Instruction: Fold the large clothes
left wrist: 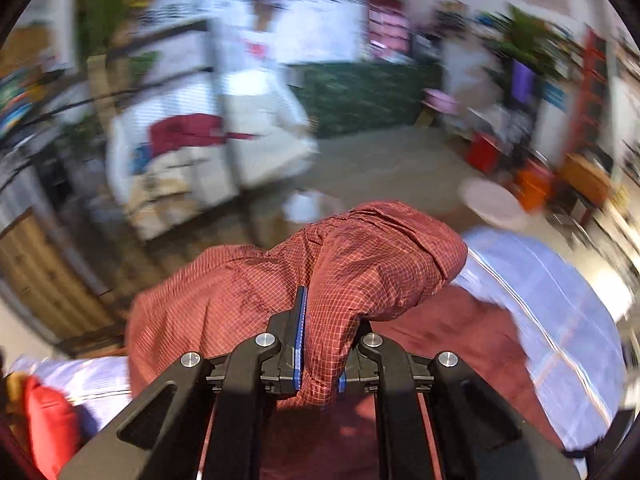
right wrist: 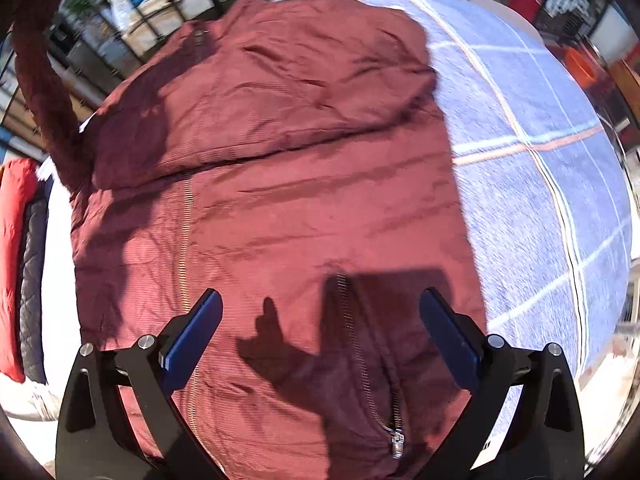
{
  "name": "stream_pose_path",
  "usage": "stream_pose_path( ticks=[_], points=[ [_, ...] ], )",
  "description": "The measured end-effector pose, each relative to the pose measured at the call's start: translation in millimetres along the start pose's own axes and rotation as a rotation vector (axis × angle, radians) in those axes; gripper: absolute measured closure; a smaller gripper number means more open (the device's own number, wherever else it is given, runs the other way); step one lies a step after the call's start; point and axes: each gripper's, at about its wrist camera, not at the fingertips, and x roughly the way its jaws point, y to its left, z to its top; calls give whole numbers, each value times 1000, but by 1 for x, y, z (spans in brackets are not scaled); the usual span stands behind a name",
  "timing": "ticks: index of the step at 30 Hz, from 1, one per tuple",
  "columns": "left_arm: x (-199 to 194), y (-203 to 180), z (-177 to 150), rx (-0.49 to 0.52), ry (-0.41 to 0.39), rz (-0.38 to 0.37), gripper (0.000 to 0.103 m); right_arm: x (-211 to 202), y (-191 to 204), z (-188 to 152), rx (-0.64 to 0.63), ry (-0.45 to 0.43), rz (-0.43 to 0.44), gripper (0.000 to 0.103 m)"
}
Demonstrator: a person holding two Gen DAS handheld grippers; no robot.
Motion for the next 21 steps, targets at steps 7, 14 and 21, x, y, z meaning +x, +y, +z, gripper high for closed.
stream_pose_path(
  ticks=[7, 14, 21],
  points=[
    [90, -94, -54, 186, 341, -168, 85, 0, -27, -2, 66, 16, -23, 6],
    [99, -90, -77, 216, 440, -199, 55, 10, -28, 8, 75, 36, -2, 6],
    [44, -86, -75, 121, 366, -322, 9, 10, -20, 42, 99, 7, 50, 6]
  ],
)
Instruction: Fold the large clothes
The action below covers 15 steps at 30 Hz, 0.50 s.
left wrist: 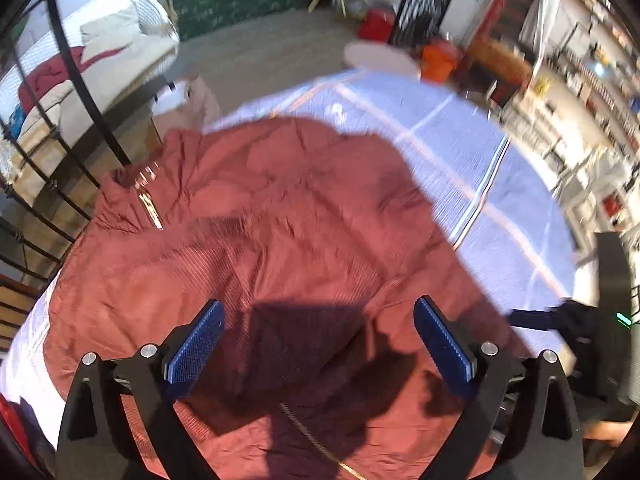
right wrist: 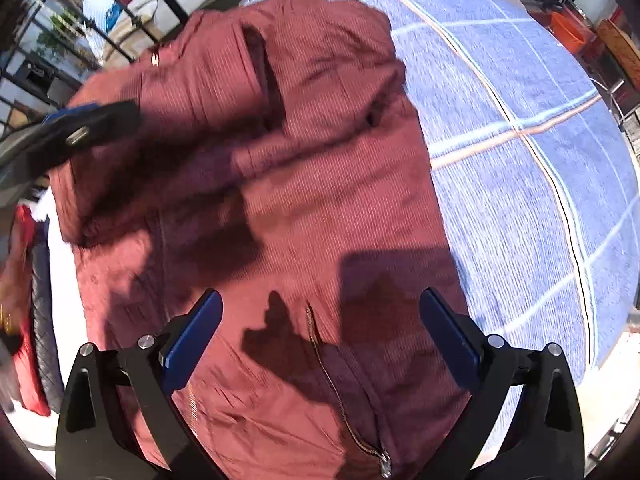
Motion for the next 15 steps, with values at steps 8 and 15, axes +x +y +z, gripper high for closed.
stream_pose_path(
  ticks=[8, 15],
  points=[
    [-52, 71, -64, -283, -96, 112, 6, -1, -6, 70, 84, -71, 142, 7],
    [-74, 146, -142, -599, -48, 202, 7, 37, 34, 112, 34, -22, 179, 44]
  ],
)
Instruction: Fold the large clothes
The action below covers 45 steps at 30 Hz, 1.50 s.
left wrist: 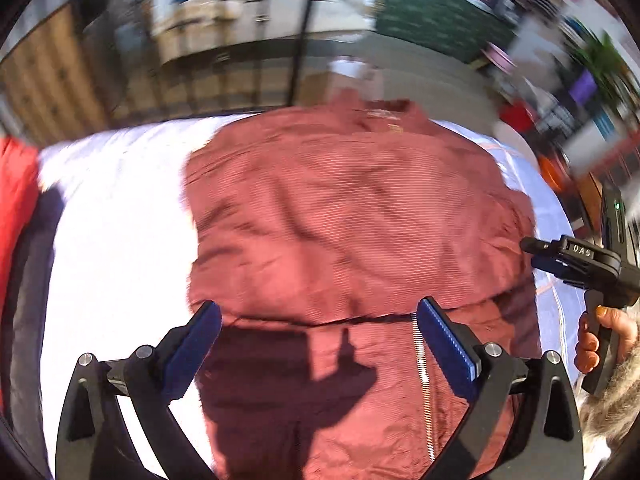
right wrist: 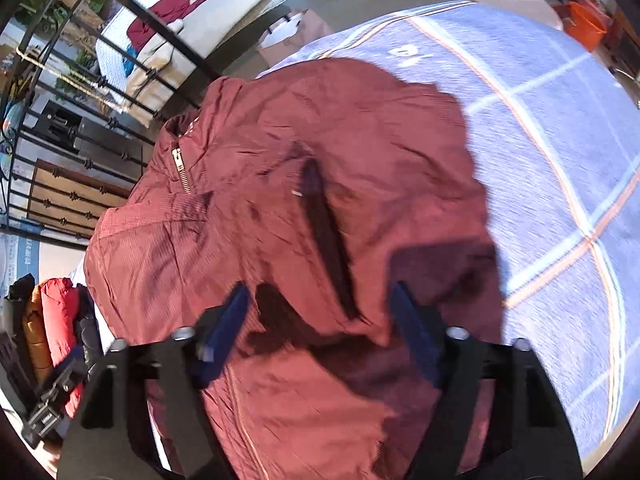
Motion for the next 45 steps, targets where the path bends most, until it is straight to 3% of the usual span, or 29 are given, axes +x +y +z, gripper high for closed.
stream_pose_path(
  ticks=[4, 8, 9, 11, 14, 15, 17, 18, 19, 21, 24, 27, 30, 33, 35, 36, 37, 40, 45],
  points=[
    [-5, 12, -2, -36, -12, 35, 7, 13, 23, 1, -80, 17, -38, 78],
    [-2, 6, -2, -28, -16, 50, 7, -12, 39, -6, -202, -125, -124, 89],
    [0, 4, -1, -25, -16, 55, 7, -19, 39, -6, -232, -161, -181, 93],
    [4, 1, 1, -19, -11, 55, 7, -20, 31, -4, -239, -157, -198, 93],
    [15, -8, 6, -13, 8, 61, 7, -9, 18, -2, -214, -71, -182, 92],
    [17, -10, 7, -9, 10, 62, 7, -12, 17, -3, -214, -80, -175, 91],
    [21, -19, 12, 13, 8, 70, 7, -21, 17, -4, -210, -110, -212, 74],
    [22, -24, 17, 32, 1, 74, 7, -26, 17, -5, -201, -135, -242, 55],
    [22, -28, 20, 48, -6, 78, 7, -36, 19, -6, -191, -178, -257, 46],
    [24, -39, 29, 84, -23, 82, 7, -48, 27, -5, -210, -231, -227, 45],
    [35, -53, 40, 127, -18, 84, 7, -32, 58, -2, -330, -156, -162, 28],
    [66, -58, 54, 148, 53, 128, 7, 3, 82, -9, -445, -39, -109, 28],
    [97, -44, 62, 112, 131, 146, 6, 40, 89, -8, -518, 0, -223, 28],
    [122, -24, 69, 69, 206, 142, 5, 66, 76, 0, -474, 65, -212, 27],
    [136, -16, 74, 48, 259, 136, 5, 80, 74, 5, -474, 101, -197, 22],
    [143, -15, 76, 45, 283, 135, 5, 84, 76, 6, -484, 114, -198, 13],
    [147, -16, 78, 47, 294, 139, 5, 92, 81, 6, -509, 139, -211, 5],
    [158, -19, 82, 52, 304, 186, 5, 108, 90, 10, -529, 161, -294, 5],
    [168, -18, 78, 62, 258, 199, 4, 124, 93, 18, -490, 150, -338, 4]
  ],
)
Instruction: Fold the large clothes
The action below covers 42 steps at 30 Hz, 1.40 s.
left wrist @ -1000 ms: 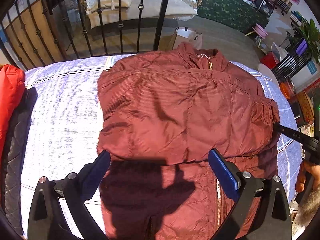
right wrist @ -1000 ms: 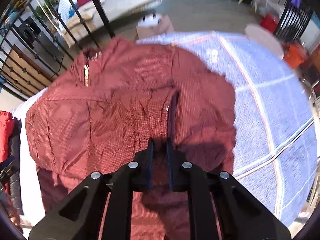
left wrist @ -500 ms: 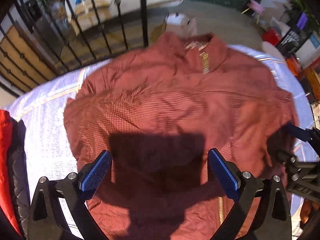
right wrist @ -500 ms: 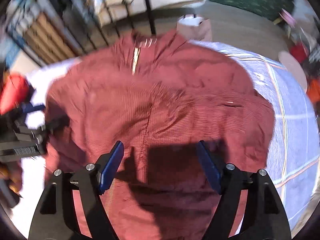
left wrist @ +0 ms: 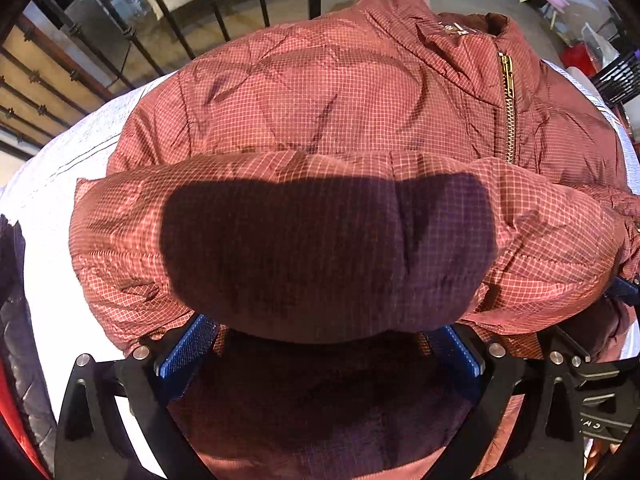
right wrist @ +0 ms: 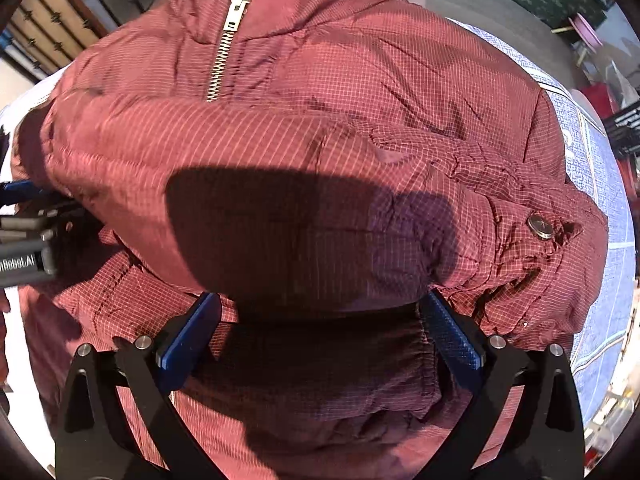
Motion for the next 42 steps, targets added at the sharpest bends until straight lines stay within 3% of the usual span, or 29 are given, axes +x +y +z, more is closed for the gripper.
stream_pose_path(
  ticks=[10, 17, 19, 22, 27, 36, 42],
  points=[
    [3, -7, 0, 20, -22, 51, 4, 6, 3, 0, 29, -60, -44, 4],
    [-10, -7, -13, 64, -39, 21, 5, -2, -3, -18, 13, -54, -11, 4],
    [-26, -3, -25, 63, -84, 21, 6, -12, -9, -17, 33, -48, 11, 5],
    [-57, 11, -53, 65, -179, 1, 6, -42, -29, -26, 118, -161, 93, 5],
    [-88, 50, -121, 31, -221, -24, 8, -60, -68, -72, 211, -160, 135, 5],
    [-96, 131, -239, -147, -82, -47, 16, -41, -121, -166, 343, -6, 159, 5],
    [-99, 126, -297, -135, -3, -154, 17, -35, -141, -225, 391, 61, 206, 5]
  ],
)
